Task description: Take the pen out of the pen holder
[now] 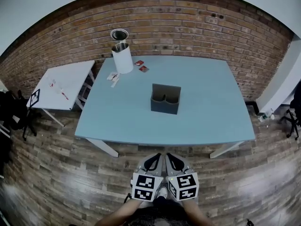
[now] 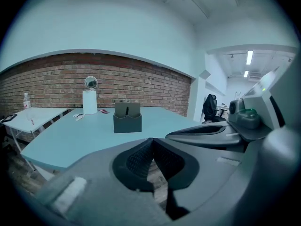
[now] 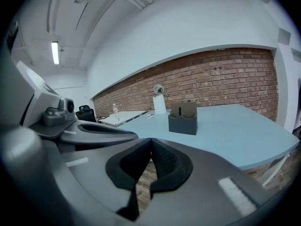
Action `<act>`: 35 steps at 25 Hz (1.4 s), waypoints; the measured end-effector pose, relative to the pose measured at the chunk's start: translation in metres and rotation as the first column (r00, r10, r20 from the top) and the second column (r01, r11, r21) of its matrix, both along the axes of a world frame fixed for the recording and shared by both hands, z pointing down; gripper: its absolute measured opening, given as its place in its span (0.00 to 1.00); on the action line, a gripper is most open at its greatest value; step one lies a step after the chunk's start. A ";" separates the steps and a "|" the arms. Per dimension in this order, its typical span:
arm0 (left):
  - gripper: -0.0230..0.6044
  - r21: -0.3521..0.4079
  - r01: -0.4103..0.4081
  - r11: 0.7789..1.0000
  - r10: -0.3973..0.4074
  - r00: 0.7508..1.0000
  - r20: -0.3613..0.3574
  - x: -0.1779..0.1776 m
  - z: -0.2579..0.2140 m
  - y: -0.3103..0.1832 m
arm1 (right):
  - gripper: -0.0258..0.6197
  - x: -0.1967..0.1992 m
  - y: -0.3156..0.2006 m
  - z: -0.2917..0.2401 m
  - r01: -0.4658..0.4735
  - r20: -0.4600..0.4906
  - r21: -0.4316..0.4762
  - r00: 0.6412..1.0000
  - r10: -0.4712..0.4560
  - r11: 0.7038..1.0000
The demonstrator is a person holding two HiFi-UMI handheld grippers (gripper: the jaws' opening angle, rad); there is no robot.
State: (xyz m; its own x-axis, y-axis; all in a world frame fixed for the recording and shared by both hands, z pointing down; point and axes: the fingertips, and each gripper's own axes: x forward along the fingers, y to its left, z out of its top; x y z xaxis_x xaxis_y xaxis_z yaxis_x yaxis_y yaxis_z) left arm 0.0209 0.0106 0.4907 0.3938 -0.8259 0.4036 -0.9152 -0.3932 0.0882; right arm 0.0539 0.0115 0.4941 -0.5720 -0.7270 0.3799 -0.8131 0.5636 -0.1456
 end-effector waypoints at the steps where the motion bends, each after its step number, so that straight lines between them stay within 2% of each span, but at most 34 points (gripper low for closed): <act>1: 0.04 0.000 0.008 1.000 -0.008 1.000 0.003 -0.002 -0.001 -0.003 | 0.05 -0.002 -0.004 -0.001 0.008 0.002 0.000 1.000 -0.008 1.000; 9: 0.04 -0.008 0.037 0.999 -0.037 0.999 0.012 -0.008 0.002 -0.017 | 0.05 -0.006 -0.018 -0.002 0.039 0.001 0.005 0.999 -0.039 0.999; 15: 0.04 -0.004 0.028 1.000 -0.028 1.000 0.011 -0.007 0.001 -0.028 | 0.05 -0.006 -0.029 -0.002 0.034 -0.007 0.007 0.999 -0.034 0.999; 35: 0.04 -0.019 -0.043 0.999 0.043 0.999 -0.003 -0.025 0.014 -0.114 | 0.05 -0.022 -0.114 0.008 -0.053 -0.017 0.004 0.998 0.053 0.999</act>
State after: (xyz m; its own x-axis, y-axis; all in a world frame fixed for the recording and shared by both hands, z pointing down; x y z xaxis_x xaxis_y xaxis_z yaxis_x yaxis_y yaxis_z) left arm -0.0043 -0.1030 0.5045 0.4296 -0.8004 0.4182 -0.8974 -0.4301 0.0989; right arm 0.0321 -0.1023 0.5018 -0.5260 -0.7573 0.3871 -0.8442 0.5201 -0.1297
